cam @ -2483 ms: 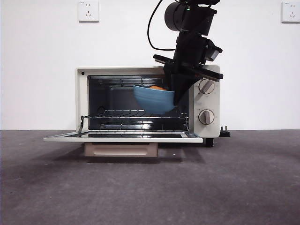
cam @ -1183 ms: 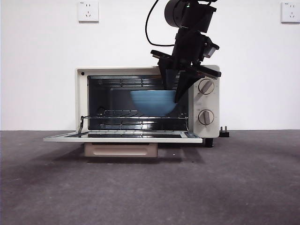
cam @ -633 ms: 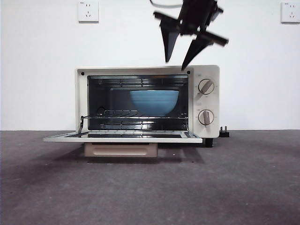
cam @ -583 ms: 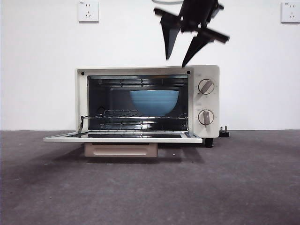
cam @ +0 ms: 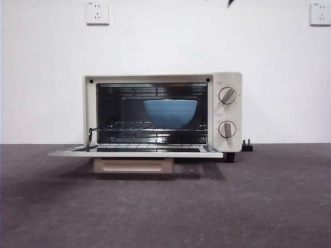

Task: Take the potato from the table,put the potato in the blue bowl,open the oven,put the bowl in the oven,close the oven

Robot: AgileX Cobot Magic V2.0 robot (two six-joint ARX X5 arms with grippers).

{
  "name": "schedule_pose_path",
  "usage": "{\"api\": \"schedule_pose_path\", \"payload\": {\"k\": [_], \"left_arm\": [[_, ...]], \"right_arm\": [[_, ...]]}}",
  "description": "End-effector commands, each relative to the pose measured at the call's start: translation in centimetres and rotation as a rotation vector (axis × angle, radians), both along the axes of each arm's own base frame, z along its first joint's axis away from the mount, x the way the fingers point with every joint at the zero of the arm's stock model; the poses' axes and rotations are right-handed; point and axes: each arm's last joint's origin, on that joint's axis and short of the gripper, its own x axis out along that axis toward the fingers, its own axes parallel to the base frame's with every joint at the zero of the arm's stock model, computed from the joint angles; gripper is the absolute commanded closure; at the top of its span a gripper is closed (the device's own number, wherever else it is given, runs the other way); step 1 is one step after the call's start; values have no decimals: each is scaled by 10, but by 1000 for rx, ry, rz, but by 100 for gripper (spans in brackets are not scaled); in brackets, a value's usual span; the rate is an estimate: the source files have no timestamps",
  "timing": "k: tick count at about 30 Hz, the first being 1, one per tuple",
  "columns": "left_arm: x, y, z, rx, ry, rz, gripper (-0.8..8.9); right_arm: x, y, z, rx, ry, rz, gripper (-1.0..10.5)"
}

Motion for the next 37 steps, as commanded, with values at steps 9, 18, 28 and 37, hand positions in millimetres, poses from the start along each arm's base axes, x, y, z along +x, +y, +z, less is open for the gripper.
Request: {"api": "schedule_pose_path", "payload": {"k": [9, 18, 28, 37], "left_arm": [[40, -13, -4, -4, -35, 9, 822], [107, 11, -39, -309, 172, -4, 822], [159, 51, -130, -513, 413, 175, 822], [191, 60, -191, -557, 570, 303, 822]], "right_arm": [[-67, -37, 32, -248, -113, 274, 838], [-108, -63, 40, -282, -201, 343, 920], [-120, -74, -5, -247, -214, 368, 920], [-110, -81, -48, -165, -121, 408, 922]]}}
